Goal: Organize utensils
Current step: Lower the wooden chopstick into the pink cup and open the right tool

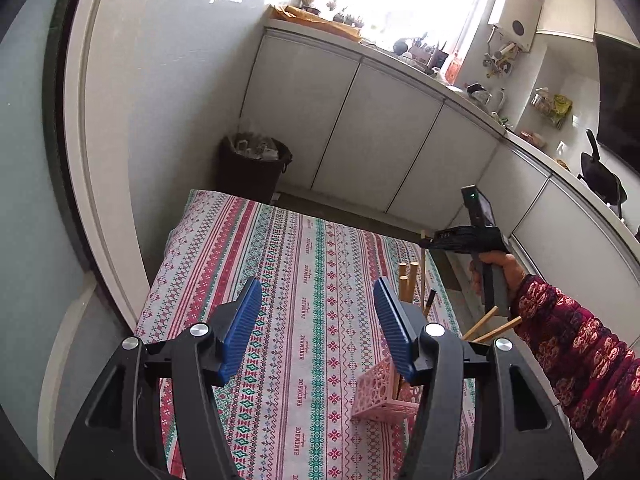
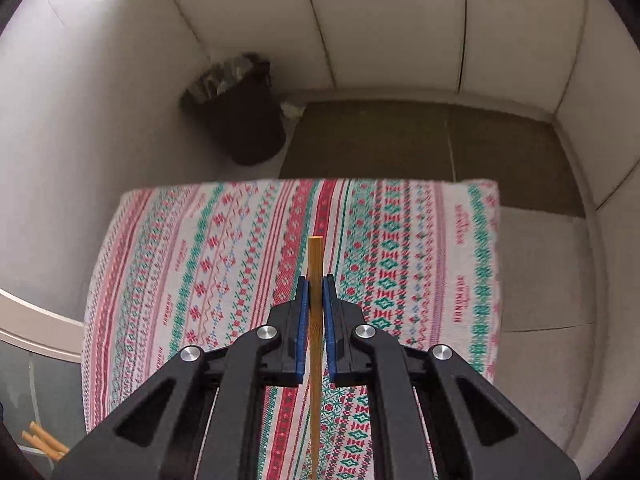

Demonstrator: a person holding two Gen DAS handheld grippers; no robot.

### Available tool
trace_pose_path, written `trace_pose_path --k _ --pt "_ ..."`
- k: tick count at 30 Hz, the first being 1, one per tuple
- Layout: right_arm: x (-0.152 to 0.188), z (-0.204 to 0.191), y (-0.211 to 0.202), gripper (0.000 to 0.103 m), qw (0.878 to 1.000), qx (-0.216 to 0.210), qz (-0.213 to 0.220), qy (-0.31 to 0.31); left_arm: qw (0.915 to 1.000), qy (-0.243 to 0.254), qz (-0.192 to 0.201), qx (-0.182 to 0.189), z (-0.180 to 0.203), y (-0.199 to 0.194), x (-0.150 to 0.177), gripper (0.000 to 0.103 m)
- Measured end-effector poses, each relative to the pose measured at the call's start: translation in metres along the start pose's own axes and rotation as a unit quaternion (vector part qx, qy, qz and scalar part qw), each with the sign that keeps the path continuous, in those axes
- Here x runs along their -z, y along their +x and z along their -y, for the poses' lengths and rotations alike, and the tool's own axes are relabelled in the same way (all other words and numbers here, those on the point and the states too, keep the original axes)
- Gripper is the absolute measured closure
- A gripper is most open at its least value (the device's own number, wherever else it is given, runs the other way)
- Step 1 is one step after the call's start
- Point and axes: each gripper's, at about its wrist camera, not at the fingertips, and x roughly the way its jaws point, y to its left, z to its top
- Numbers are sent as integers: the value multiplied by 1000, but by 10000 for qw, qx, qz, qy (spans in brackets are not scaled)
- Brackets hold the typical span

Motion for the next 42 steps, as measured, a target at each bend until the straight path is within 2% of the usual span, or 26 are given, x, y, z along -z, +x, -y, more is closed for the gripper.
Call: trace_pose_path --k 4,9,13,16,21,24,27,34,37,38,39,40,41,42 --pt "-11 1 -87 96 9951 154 977 -23 9994 39 249 258 15 -27 -1 48" --pt "28 -40 -224 96 9709 340 2351 -294 9952 57 715 662 33 -76 -5 48" --pt "72 -83 -294 96 9515 376 3010 -518 9905 -143 1001 930 31 -115 -6 48" --pt "98 -113 -318 96 9413 408 3282 -673 9874 -232 1147 1063 26 -138 -6 48" --pt "126 -134 -332 96 9356 272 3482 -514 9840 -372 1300 1161 11 -161 -9 48" --pt "143 -133 -322 96 9381 179 3442 -350 9824 -531 1324 1206 -2 -167 -12 48" --pt "162 -139 -302 96 9367 360 3451 -460 9817 -623 1287 1258 -9 -168 -12 48" --pt "191 -131 -233 96 9563 63 2923 -66 9831 -652 1224 1194 -12 -166 -14 48" --pt "203 -130 -209 94 9638 97 2663 -38 9831 -672 1207 1204 -10 -166 -15 48" --pt "206 -129 -205 89 9656 87 2599 -21 9829 -675 1206 1215 -9 -167 -15 48" --pt "208 -128 -204 72 9665 79 2567 -24 9829 -670 1201 1222 -9 -167 -16 47" --pt "212 -129 -206 62 9657 74 2597 -18 9831 -662 1192 1223 -7 -168 -16 44" --pt "217 -129 -210 45 9633 88 2683 25 9832 -658 1188 1221 -5 -168 -16 42" --pt "221 -127 -218 38 9603 88 2788 89 9833 -648 1177 1230 -2 -169 -16 41"
